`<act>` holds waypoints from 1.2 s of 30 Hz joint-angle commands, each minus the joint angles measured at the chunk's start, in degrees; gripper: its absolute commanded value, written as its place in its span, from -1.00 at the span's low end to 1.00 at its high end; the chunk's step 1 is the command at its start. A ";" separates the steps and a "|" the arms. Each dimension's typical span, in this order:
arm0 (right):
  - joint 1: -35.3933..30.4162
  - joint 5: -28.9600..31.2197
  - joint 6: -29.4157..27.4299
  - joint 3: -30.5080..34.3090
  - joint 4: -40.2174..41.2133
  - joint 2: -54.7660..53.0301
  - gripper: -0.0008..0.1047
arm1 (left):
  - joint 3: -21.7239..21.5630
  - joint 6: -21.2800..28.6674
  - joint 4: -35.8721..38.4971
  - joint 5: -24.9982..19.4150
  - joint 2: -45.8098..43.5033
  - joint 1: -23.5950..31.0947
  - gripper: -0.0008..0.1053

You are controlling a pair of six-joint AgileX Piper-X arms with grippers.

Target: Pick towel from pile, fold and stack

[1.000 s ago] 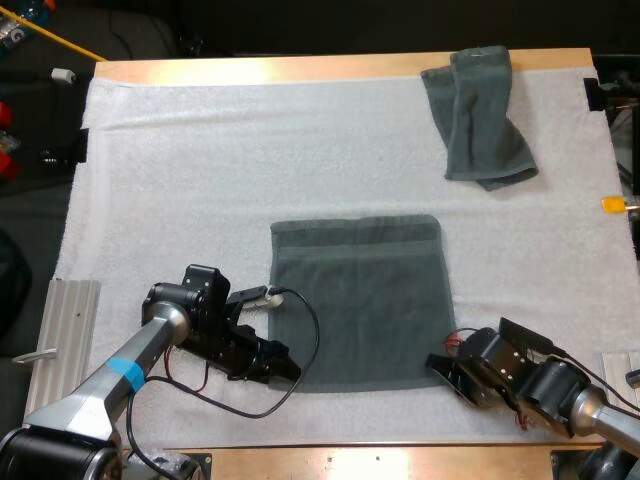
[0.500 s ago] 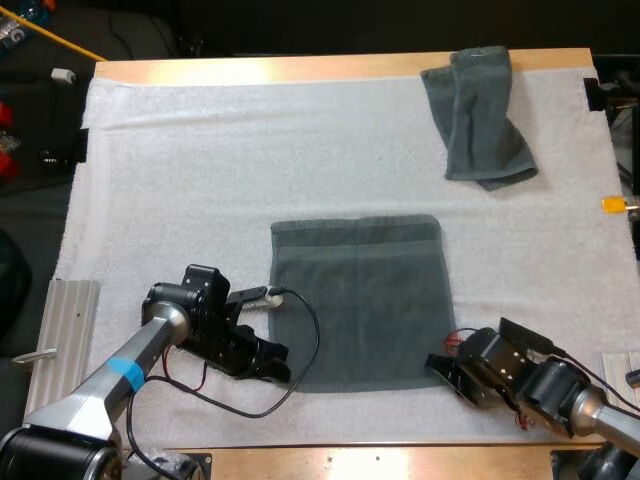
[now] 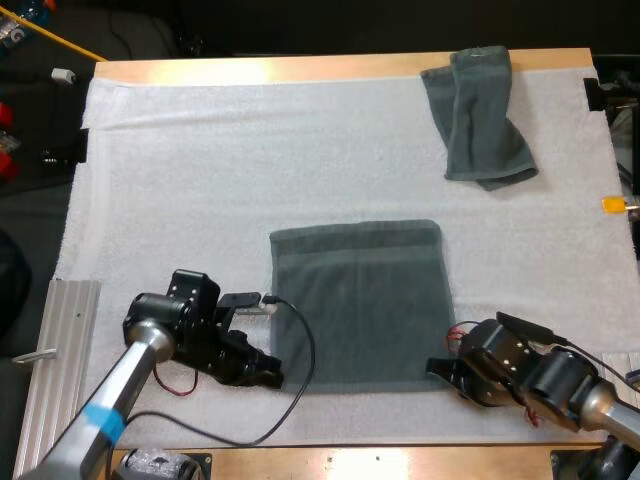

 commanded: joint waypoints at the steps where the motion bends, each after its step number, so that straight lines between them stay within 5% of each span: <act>1: -0.07 -0.70 -0.95 -0.92 2.70 -1.34 -0.99 | 0.06 0.56 2.24 -0.83 -1.32 -0.91 -0.98; 8: 0.96 -4.33 -1.69 -2.31 9.09 -10.37 -0.99 | -0.70 -1.38 7.95 -6.50 -10.22 -11.95 -0.98; 20: 13.23 -0.44 6.55 -2.31 11.79 -19.62 -0.99 | -1.98 -3.64 10.76 -6.41 -16.02 -20.37 -0.98; 26: 12.10 6.11 6.60 -2.31 6.78 -17.69 -0.99 | -1.98 -7.79 0.72 -5.01 -15.71 -20.37 -0.98; 31: 8.08 7.33 7.19 -2.31 0.41 -14.92 -0.99 | -1.98 -13.78 -8.19 -0.64 -13.32 -20.37 -0.98; 36: 2.03 6.25 7.19 -2.31 -4.94 -11.27 -0.99 | -1.98 -16.46 -14.30 -0.76 -8.52 -20.17 -0.98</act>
